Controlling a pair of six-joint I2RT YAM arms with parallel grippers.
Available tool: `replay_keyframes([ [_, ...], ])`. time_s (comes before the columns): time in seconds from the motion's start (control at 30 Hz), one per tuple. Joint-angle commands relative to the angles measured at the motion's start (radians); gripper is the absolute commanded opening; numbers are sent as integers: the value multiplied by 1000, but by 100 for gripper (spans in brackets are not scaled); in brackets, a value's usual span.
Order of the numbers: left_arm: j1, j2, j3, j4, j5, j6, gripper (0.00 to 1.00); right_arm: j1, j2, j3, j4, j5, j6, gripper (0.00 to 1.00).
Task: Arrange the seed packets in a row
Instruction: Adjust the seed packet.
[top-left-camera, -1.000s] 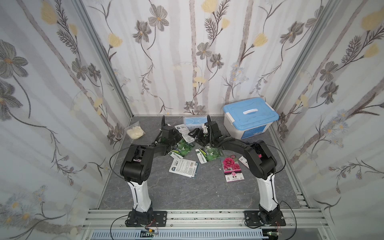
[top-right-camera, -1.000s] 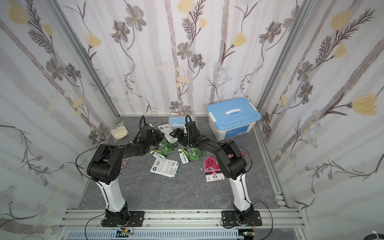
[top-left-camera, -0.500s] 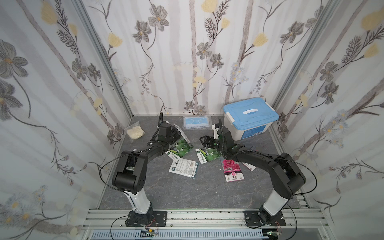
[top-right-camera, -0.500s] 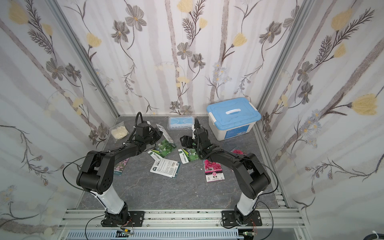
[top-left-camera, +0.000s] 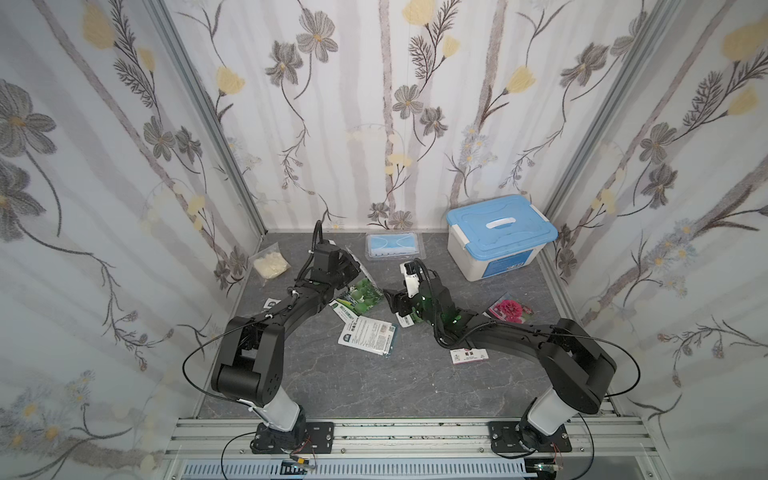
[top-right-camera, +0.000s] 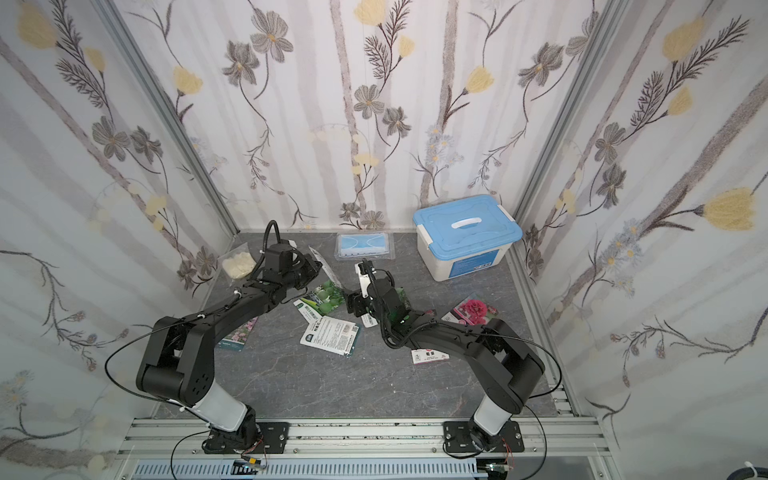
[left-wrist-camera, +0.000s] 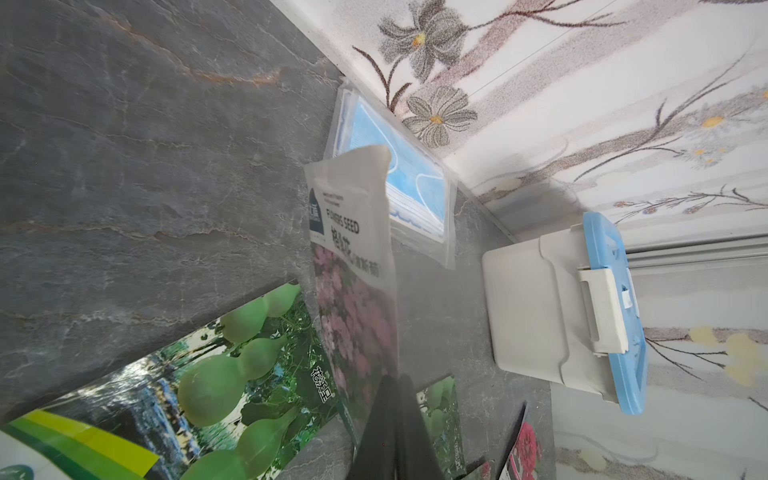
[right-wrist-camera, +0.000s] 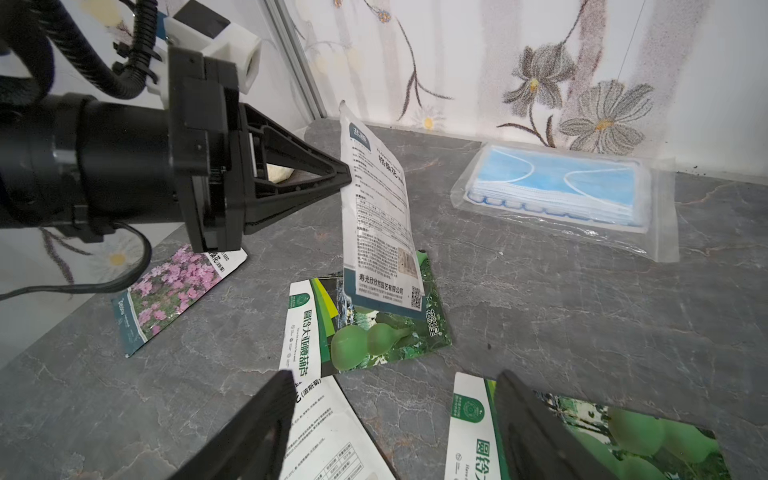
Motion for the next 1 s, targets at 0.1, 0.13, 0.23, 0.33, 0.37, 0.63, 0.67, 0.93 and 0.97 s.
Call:
replay_keyframes([
  [0.1,-12,-25,2,-44,-20,15,0,50,94,67,111,67,-106,77],
  [0.13,-15,-30,2,-50,-23,15,0,53,108,75,121,58,-111,76],
  [0.23,-18,-38,7,-66,-26,17,0,60,147,107,128,54,-113,76],
  [0.33,-22,-46,15,-85,-27,20,0,60,184,134,124,56,-114,75],
  [0.37,-23,-48,19,-90,-28,20,0,60,196,142,128,59,-117,75],
  [0.63,-34,-65,37,-120,-31,18,0,58,281,220,136,78,-134,67],
  [0.67,-34,-68,39,-125,-31,18,0,56,290,226,144,84,-135,64],
  [0.93,-38,-85,66,-160,-26,15,0,36,330,252,175,78,-139,6],
  [0.97,-39,-89,71,-167,-25,17,0,32,332,255,177,79,-138,0],
])
